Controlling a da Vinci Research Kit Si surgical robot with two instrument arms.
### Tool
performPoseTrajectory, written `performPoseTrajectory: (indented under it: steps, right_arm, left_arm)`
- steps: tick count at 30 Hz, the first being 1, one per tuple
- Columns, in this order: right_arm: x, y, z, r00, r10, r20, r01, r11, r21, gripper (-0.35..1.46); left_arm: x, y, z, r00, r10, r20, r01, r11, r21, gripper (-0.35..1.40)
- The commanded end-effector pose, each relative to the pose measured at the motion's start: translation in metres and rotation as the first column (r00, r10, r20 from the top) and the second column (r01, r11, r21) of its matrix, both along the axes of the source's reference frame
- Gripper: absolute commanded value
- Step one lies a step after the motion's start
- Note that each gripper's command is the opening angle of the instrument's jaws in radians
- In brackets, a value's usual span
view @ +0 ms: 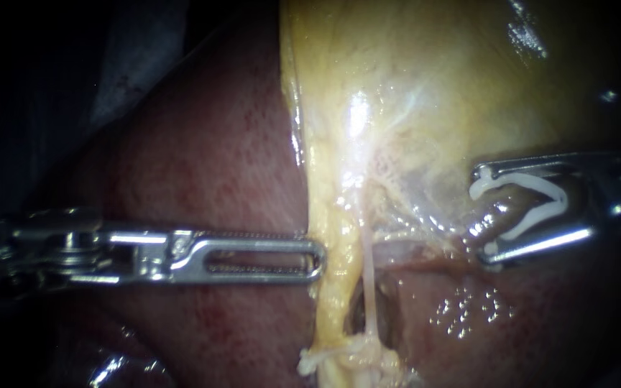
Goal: Clipping second clip left tube
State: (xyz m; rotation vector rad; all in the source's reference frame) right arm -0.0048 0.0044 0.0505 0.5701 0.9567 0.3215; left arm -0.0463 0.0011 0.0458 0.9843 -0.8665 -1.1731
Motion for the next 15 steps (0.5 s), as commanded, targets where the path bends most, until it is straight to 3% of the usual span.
performPoseTrajectory:
  steps: [1,8,15]
  right_arm:
    - [0.0,0.0,0.0,1.0,0.0,0.0,0.0,1.0,0.0,0.6]
    - [0.0001,-0.0002,0.0001,1.0,0.0,0.0,0.0,1.0,-0.001,0.6]
    - [0.0005,-0.0007,0.0007,1.0,-0.003,-0.003,0.003,1.0,-0.002,0.6]
  left_arm:
    - [0.0,0.0,0.0,1.0,0.0,0.0,0.0,1.0,0.0,-0.06]
    - [0.0004,-0.0001,-0.0004,1.0,0.0,0.001,0.0,1.0,0.007,-0.05]
    - [0.0024,-0.0006,-0.0019,0.9999,0.009,0.008,-0.009,1.0,0.017,-0.05]
